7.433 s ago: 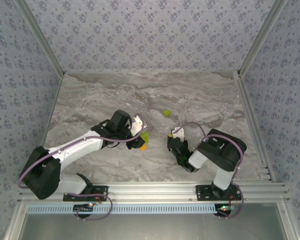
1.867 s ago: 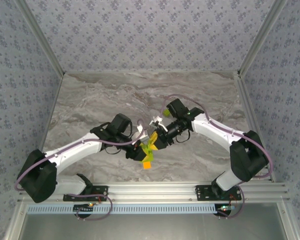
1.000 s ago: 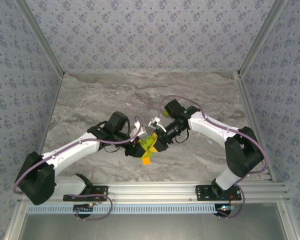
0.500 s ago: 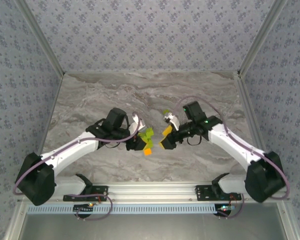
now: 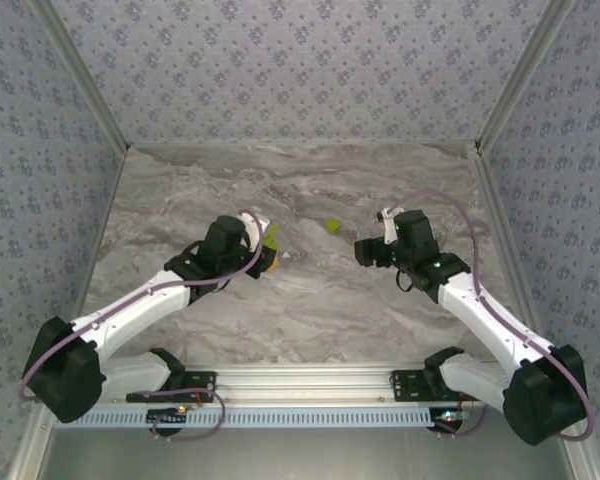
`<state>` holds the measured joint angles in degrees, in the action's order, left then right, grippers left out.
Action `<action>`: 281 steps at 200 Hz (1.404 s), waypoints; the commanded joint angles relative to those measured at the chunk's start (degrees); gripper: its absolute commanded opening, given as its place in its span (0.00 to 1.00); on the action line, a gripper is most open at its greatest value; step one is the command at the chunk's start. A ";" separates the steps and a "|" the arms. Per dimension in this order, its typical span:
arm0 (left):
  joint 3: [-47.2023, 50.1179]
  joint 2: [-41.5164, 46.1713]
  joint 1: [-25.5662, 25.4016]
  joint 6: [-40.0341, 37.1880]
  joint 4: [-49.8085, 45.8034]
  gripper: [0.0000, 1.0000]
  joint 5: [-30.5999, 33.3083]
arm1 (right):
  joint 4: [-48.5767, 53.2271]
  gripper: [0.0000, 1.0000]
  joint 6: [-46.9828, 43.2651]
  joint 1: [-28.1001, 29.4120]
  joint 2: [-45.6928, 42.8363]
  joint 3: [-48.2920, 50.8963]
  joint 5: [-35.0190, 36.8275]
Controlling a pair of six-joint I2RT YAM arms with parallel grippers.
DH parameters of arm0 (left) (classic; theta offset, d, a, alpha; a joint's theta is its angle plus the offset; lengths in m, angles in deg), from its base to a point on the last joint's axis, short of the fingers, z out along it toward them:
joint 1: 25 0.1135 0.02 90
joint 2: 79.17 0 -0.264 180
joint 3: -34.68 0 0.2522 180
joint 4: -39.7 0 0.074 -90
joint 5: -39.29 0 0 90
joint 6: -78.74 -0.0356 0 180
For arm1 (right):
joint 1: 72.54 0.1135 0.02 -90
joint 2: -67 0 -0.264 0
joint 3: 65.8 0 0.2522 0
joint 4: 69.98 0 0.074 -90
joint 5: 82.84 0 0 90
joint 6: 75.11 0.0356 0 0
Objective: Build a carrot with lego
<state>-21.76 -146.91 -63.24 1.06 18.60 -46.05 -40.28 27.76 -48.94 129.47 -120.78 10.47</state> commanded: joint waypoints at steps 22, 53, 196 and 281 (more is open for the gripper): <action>0.56 -3.97 -1.19 24.07 -1.39 0.20 22.68 | -2.87 0.84 7.97 0.56 1.88 0.97 11.28; -5.80 -10.00 -7.88 37.27 -14.16 0.22 40.10 | -3.31 0.83 8.51 1.35 3.48 1.46 12.66; -11.64 -24.34 -12.03 65.14 -25.09 0.30 43.91 | -8.10 0.83 9.59 5.58 10.88 3.15 15.50; -15.51 -30.96 -12.21 67.14 -27.02 0.40 42.16 | -8.96 0.83 9.94 6.37 12.26 3.87 15.42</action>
<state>-36.01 -176.40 -75.06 67.04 -7.47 -2.92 -48.43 36.54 -42.97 141.04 -117.89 24.51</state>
